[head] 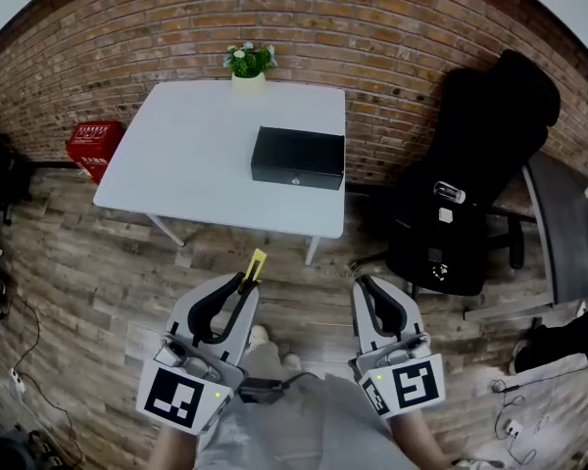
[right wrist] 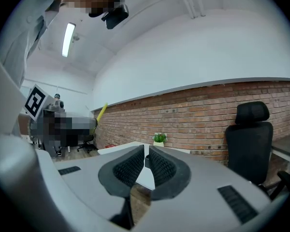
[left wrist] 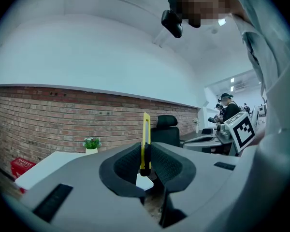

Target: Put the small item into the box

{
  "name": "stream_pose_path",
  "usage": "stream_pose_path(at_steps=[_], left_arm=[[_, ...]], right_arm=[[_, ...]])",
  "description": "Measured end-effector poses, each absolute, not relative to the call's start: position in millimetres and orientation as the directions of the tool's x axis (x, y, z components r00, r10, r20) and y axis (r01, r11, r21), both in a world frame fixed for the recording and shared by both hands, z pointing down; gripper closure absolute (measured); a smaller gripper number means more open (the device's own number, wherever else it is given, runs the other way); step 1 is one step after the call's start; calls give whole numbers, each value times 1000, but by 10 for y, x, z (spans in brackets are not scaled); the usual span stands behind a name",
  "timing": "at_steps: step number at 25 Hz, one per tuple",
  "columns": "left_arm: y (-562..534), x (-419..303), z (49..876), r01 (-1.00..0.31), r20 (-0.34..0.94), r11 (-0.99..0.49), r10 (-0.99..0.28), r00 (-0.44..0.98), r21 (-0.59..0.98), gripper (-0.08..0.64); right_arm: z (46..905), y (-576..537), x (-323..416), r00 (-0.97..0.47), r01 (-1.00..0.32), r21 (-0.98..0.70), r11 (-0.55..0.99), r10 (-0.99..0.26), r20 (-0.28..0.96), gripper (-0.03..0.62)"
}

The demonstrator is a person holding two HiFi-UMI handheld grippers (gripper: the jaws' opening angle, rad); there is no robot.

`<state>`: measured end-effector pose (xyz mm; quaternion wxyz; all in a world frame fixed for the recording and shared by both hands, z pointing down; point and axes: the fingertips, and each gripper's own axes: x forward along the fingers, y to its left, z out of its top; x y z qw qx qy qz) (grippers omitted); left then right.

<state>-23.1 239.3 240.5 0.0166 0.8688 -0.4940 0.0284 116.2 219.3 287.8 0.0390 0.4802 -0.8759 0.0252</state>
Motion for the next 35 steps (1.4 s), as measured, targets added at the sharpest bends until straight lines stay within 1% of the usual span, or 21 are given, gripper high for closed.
stream_pose_path(at_steps=[7,14,19,27,35], left_arm=[[2103,-278,2414,-855,56,-518,-855,516,-29,486],[1482,-355,2436,-830,53,-558,-829,556,-20,486],[960,-483,2497,-810,71,-586,-807,586,25,486],[156,-733,2597,-775,96,-631,-771,630,21,486],[-353,-905,2636,-753,97,-657,-747,657,36,486]], right_arm=[[2925,1948,1159,-513,-858,-12,514,-853,94,534],[2911,1392,1065,-478,-877,-6,480,-872,101,534],[2935,885,912,-454,-890,-12,456,-884,115,534],[2965,114,556,-431,-901,-16,433,-892,138,534],[2980,-366,338,-405,-913,-14,408,-901,155,534]])
